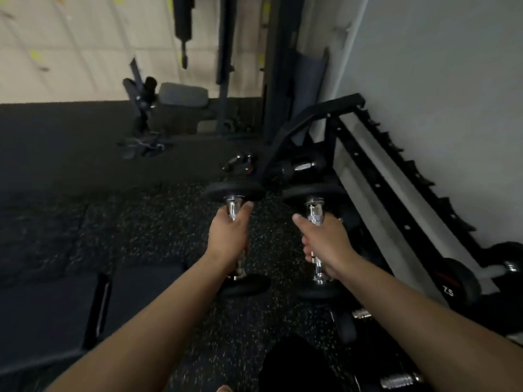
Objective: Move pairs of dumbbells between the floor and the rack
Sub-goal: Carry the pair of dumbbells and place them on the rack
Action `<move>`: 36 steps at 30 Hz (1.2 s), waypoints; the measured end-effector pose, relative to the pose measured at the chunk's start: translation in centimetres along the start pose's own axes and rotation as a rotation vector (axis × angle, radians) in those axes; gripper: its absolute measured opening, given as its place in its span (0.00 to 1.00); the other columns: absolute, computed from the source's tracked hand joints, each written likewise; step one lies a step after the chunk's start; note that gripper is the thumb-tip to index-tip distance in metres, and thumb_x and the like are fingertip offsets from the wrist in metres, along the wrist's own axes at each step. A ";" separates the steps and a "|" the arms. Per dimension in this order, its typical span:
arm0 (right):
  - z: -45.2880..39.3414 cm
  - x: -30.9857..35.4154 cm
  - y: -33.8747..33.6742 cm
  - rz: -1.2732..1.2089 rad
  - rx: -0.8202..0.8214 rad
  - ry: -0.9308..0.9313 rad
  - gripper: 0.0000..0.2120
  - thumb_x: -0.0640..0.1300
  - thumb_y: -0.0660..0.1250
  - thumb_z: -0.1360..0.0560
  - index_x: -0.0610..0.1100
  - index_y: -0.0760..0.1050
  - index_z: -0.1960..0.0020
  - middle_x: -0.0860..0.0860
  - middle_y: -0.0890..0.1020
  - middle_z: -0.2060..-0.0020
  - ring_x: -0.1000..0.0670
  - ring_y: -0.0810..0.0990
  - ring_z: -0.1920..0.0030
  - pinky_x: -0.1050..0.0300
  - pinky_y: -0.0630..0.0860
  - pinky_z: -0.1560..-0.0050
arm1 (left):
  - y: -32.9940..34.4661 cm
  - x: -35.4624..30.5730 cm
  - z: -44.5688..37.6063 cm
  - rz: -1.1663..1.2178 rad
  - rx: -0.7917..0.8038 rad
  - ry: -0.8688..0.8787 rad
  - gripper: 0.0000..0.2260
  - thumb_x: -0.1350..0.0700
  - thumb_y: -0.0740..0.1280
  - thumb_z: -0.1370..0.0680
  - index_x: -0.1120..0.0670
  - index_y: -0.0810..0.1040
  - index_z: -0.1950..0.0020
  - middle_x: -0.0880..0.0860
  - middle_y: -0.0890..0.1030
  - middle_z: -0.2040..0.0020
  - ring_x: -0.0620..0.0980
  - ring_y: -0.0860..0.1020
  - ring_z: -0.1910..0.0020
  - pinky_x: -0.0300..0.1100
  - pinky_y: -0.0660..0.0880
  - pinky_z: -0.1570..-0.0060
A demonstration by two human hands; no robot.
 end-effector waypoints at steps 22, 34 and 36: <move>-38.3 9.6 -16.5 -0.383 -0.435 0.073 0.12 0.50 0.72 0.26 0.45 0.71 0.54 0.49 0.76 0.72 0.53 0.71 0.77 0.60 0.70 0.77 | 31.3 -13.6 -35.9 0.063 0.547 -0.022 0.08 0.51 0.70 0.22 0.49 0.76 0.60 0.52 0.74 0.73 0.51 0.72 0.78 0.42 0.69 0.79; -57.5 14.6 -18.4 -0.432 -0.759 0.114 0.12 0.57 0.71 0.27 0.50 0.77 0.52 0.48 0.78 0.69 0.49 0.75 0.73 0.56 0.74 0.73 | 46.4 -18.2 -58.9 -0.037 0.934 -0.167 0.08 0.46 0.68 0.22 0.44 0.77 0.61 0.48 0.76 0.71 0.48 0.70 0.77 0.40 0.66 0.77; -59.8 14.8 -18.5 -0.453 -0.805 0.163 0.16 0.61 0.69 0.29 0.49 0.76 0.50 0.49 0.78 0.71 0.49 0.75 0.74 0.56 0.74 0.75 | 48.8 -18.3 -61.6 -0.088 0.967 -0.175 0.08 0.46 0.67 0.21 0.43 0.77 0.60 0.47 0.76 0.72 0.48 0.70 0.77 0.40 0.65 0.75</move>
Point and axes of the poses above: each hand's wrist, its own z-axis away from the middle knuckle, its own y-axis out of the palm, x = y × z, the point moved 2 cm from there along -z, towards the middle knuckle
